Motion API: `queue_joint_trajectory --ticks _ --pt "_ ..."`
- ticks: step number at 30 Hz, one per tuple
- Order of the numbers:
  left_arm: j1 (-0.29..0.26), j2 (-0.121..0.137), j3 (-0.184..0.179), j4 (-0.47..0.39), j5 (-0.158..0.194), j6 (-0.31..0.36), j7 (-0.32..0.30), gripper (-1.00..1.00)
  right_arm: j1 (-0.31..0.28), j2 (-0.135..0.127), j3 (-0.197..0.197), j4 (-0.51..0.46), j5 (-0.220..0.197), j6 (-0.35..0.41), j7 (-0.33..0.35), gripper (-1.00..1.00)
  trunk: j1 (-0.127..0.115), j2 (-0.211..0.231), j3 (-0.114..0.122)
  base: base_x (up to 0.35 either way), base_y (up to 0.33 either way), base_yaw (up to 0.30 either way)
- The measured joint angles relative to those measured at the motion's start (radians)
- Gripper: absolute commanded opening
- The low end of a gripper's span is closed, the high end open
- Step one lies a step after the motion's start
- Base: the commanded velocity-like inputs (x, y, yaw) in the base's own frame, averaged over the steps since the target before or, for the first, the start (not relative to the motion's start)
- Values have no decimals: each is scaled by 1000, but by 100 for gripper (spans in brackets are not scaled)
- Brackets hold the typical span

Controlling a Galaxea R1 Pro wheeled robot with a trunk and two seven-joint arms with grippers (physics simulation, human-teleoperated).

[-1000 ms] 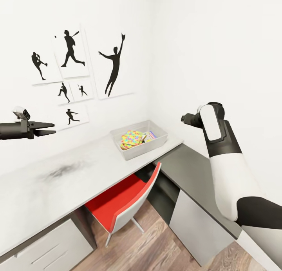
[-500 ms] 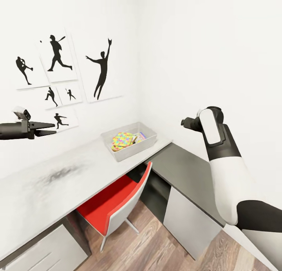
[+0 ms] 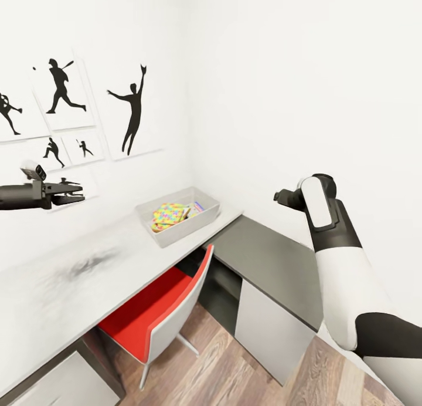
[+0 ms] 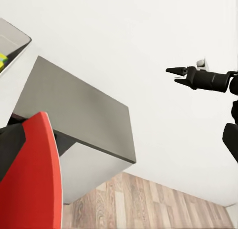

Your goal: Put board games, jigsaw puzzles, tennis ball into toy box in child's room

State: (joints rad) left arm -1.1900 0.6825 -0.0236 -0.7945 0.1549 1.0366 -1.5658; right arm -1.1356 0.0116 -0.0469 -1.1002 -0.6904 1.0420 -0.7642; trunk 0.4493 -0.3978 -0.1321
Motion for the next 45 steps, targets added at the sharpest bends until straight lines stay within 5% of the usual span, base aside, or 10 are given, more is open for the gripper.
queue_joint_trajectory --ticks 9,17,32,39,45 --pt "4 -3 0 1 0 0 0 100 90 -57 -15 -22 -3 3 39 100 0 0 13 0 0 -183" --pt "4 -6 -5 1 -1 0 0 100 174 -69 -47 -78 -3 3 55 100 0 0 25 -21 1 -171" --pt "5 -5 -5 1 -2 0 0 100 202 -72 -74 -72 -3 3 68 100 0 0 47 -65 15 -163" --pt "7 -7 -6 1 -2 0 -1 100 242 -122 -82 -70 -3 3 74 100 0 0 58 -12 0 -159" --pt "18 -9 -9 4 -4 0 -1 100 293 -139 -83 -70 -3 3 83 100 0 0 67 -1 0 -158"
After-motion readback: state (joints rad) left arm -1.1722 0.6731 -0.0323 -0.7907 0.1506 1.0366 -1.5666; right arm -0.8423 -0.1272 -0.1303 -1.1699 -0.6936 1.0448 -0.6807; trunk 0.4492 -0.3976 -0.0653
